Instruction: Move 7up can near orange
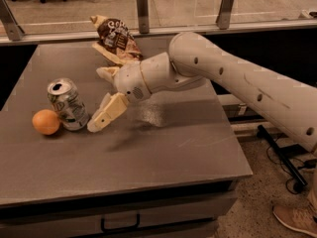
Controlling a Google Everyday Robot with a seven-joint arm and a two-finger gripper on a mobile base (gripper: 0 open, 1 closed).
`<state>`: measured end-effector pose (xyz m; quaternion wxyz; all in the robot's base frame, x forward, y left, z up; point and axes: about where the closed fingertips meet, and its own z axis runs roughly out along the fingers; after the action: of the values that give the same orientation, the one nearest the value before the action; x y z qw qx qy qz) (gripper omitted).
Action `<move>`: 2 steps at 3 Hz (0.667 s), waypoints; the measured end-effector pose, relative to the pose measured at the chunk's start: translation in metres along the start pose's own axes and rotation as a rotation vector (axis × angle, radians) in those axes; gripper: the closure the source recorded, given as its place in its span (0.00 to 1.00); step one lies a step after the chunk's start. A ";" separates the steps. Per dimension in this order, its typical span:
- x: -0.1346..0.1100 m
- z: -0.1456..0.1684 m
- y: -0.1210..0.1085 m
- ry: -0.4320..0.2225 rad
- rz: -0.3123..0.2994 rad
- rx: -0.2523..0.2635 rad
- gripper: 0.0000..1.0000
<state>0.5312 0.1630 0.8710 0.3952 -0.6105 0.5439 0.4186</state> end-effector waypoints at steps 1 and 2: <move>-0.013 -0.073 -0.011 0.025 -0.030 0.196 0.00; -0.052 -0.158 -0.011 0.031 -0.112 0.431 0.00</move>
Offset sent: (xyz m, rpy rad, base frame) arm 0.0238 -0.2358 0.1992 0.0283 -0.4677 -0.6420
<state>0.5523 0.0328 0.9736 0.5307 -0.5476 0.5920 0.2609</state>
